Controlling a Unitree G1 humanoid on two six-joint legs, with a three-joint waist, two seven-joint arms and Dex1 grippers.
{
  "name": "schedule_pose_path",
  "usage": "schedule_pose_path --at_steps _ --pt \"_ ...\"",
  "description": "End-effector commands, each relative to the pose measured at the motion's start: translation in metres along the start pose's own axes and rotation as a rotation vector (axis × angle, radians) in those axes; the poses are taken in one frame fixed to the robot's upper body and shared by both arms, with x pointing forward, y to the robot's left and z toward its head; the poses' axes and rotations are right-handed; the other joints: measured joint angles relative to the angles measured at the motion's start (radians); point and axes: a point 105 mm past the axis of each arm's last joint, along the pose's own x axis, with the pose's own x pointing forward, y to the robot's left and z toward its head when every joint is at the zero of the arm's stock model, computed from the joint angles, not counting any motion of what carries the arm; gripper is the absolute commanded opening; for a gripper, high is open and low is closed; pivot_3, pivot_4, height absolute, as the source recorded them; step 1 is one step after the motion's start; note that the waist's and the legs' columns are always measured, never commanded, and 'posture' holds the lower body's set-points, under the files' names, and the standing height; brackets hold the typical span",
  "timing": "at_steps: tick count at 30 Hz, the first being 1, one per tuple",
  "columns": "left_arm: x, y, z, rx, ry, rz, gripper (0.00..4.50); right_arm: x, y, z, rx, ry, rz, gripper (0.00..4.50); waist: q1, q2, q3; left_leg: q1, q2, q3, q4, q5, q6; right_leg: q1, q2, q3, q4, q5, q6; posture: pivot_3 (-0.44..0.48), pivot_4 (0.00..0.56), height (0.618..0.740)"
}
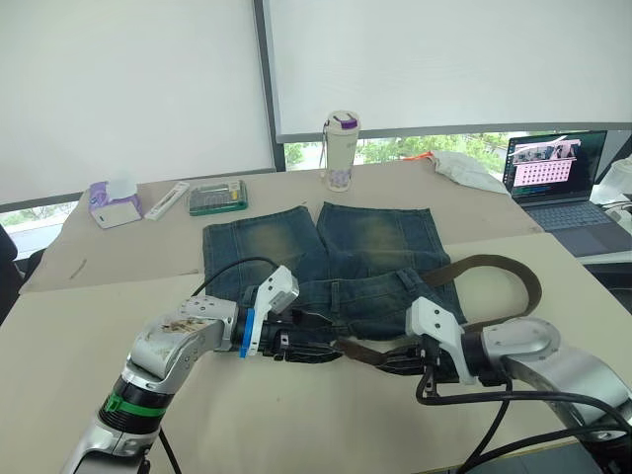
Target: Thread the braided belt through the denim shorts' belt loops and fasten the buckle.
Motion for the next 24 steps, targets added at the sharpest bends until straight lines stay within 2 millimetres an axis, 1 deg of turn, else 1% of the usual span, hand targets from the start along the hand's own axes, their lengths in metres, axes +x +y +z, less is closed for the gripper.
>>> schedule_pose_path --at_steps 1,3,4,6,7,13,14,15,16,17,18,19,20,21,23,24 --pt "0.002 0.001 0.01 0.063 0.001 0.008 3.68 -0.001 0.003 0.013 -0.039 -0.03 -0.004 0.06 0.0 0.0 0.0 0.0 0.0 0.0 0.0 0.0 0.0 0.0 0.0 0.0 0.0 0.0 0.0 0.0 0.15 0.74" --pt "0.005 0.0 0.005 0.096 0.024 -0.003 3.68 0.0 0.004 0.015 -0.041 -0.037 -0.004 0.06 -0.001 0.0 0.0 0.0 0.0 0.0 0.0 0.0 0.0 0.0 0.0 0.0 0.0 0.0 0.0 0.0 0.15 0.74" --pt "0.006 -0.002 0.002 0.115 0.043 -0.014 3.13 0.0 0.004 0.015 -0.04 -0.037 -0.005 0.0 -0.001 0.0 0.0 0.0 0.0 0.0 0.0 0.0 0.0 0.0 0.0 0.0 0.0 0.0 0.0 0.0 0.15 0.74" --pt "0.009 -0.006 -0.004 0.128 0.069 -0.038 2.55 0.0 0.004 0.016 -0.04 -0.038 -0.005 0.0 -0.001 0.0 0.0 0.0 0.0 0.0 0.0 0.0 -0.001 0.0 0.0 0.0 0.0 0.0 0.0 0.0 0.15 0.74" --pt "0.011 -0.006 -0.005 0.129 0.071 -0.042 2.18 0.0 0.005 0.016 -0.039 -0.037 -0.004 0.0 -0.001 0.0 0.0 0.0 0.0 0.0 0.0 0.0 -0.001 0.0 0.0 0.0 0.0 0.0 0.0 0.0 0.15 0.74" --pt "0.022 0.0 -0.002 0.143 0.063 -0.028 0.17 -0.001 0.007 0.02 -0.047 -0.046 -0.002 0.0 0.0 0.0 0.0 0.0 0.0 0.0 0.0 0.0 0.0 0.0 0.0 0.0 0.0 0.0 0.0 0.0 0.15 0.74" --pt "0.022 0.0 -0.001 0.145 0.061 -0.033 0.03 -0.001 0.008 0.019 -0.055 -0.04 -0.002 0.0 0.0 0.0 0.0 -0.001 0.0 0.0 0.0 0.0 0.0 0.0 0.0 0.0 0.0 0.0 0.0 0.0 0.15 0.74" --pt "0.023 -0.001 -0.001 0.142 0.057 -0.038 0.03 -0.002 0.006 0.02 -0.066 -0.041 -0.014 0.0 -0.001 0.0 0.0 0.0 0.0 0.0 0.0 0.0 0.0 0.0 0.0 0.0 0.0 0.0 0.0 0.0 0.15 0.74" --pt "0.023 -0.001 0.0 0.136 0.05 -0.041 0.03 -0.003 0.0 0.022 -0.081 -0.053 -0.054 0.0 -0.001 0.0 0.0 0.0 0.0 0.0 0.0 0.0 0.0 0.0 0.0 0.0 0.0 0.0 0.0 0.0 0.15 0.74" --pt "0.024 -0.001 0.001 0.124 0.042 -0.043 0.01 -0.005 -0.004 0.022 -0.057 -0.06 -0.083 0.4 -0.001 0.0 0.0 0.0 0.0 0.0 0.0 0.0 0.0 0.0 0.0 0.0 0.0 0.0 0.0 0.0 0.15 0.74" --pt "0.024 -0.001 0.002 0.112 0.035 -0.042 0.0 -0.007 -0.004 0.02 -0.05 -0.057 -0.089 0.85 0.0 0.0 0.0 -0.001 0.0 0.0 0.0 0.0 0.0 0.0 0.0 0.0 0.0 0.0 0.0 0.0 0.15 0.74" --pt "0.024 0.0 0.003 0.091 0.024 -0.04 0.0 -0.013 -0.006 0.018 -0.047 -0.048 -0.121 1.18 0.002 0.0 0.0 -0.001 0.0 0.0 0.0 0.0 0.0 0.0 0.0 0.0 0.0 0.0 0.0 0.0 0.15 0.74" --pt "0.024 0.001 0.005 0.066 0.01 -0.035 0.0 -0.019 -0.01 0.019 -0.032 -0.062 -0.173 1.5 0.005 -0.001 0.0 -0.001 0.0 0.0 0.0 0.0 0.0 0.0 0.0 0.0 0.0 0.0 0.0 0.0 0.15 0.74" --pt "0.024 0.003 0.007 0.028 -0.01 -0.026 0.0 -0.03 -0.016 0.023 -0.005 -0.099 -0.246 1.83 0.008 0.0 0.0 -0.001 0.0 0.0 0.0 0.0 0.0 0.0 0.0 0.0 0.0 0.0 0.0 0.0 0.15 0.74" --pt "0.026 0.007 0.008 -0.015 -0.023 -0.001 0.0 -0.047 -0.014 0.027 0.033 -0.151 -0.31 2.5 0.012 -0.001 0.001 -0.001 0.0 0.0 0.0 0.0 0.0 -0.001 0.0 0.0 0.0 0.0 0.0 0.0 0.15 0.74" --pt "0.027 0.011 0.008 -0.039 -0.027 0.023 0.0 -0.053 -0.009 0.03 0.053 -0.185 -0.324 2.5 0.014 -0.002 0.001 -0.002 0.0 0.0 0.0 0.0 0.0 0.0 0.0 0.0 0.0 0.0 0.0 0.0 0.15 0.74"
